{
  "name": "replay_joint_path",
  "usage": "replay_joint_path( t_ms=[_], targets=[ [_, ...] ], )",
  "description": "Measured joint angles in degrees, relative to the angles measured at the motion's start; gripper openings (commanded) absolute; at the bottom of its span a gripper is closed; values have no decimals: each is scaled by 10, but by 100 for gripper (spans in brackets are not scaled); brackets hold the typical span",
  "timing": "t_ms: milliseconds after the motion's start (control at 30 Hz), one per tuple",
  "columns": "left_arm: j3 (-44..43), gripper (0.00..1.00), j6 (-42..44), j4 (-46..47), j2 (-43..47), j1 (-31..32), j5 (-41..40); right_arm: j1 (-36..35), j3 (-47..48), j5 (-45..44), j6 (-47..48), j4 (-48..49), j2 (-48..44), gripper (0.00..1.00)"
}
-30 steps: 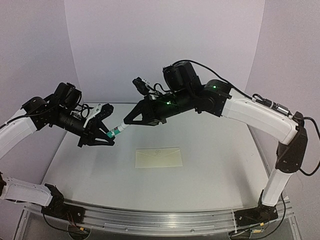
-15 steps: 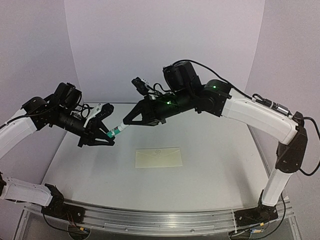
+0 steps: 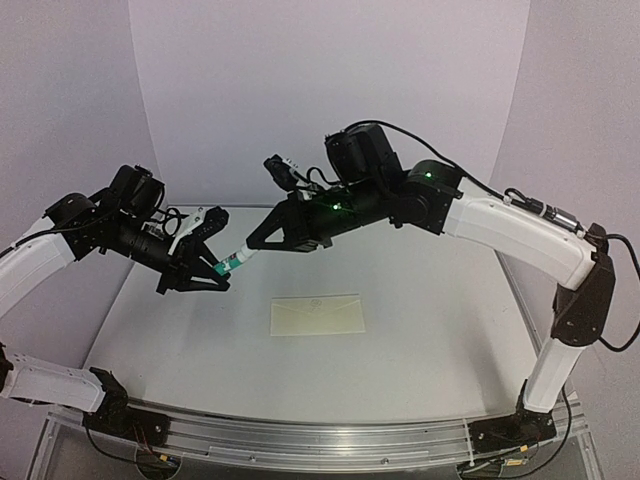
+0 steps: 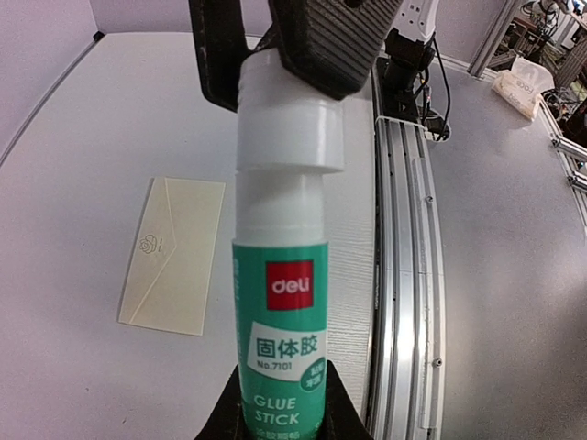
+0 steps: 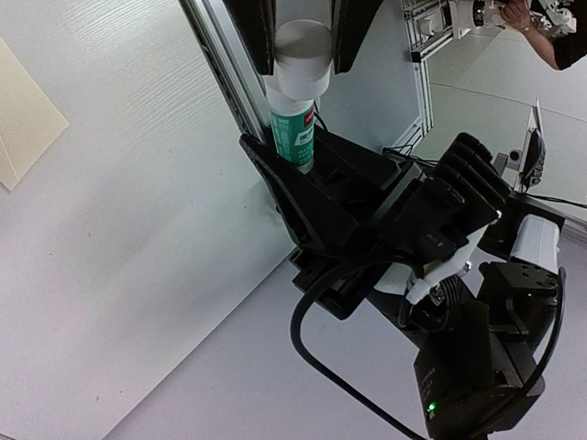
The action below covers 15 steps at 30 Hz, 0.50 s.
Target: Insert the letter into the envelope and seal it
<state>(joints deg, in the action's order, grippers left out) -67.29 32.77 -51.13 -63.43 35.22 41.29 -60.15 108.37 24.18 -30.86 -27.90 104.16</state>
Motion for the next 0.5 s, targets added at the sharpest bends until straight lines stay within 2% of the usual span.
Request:
replay_joint_path(
  t_ms=[500],
  targets=[
    [0,0,2,-9,-4,0,-5,-1,-11,-15,9,-6,0,0]
  ],
)
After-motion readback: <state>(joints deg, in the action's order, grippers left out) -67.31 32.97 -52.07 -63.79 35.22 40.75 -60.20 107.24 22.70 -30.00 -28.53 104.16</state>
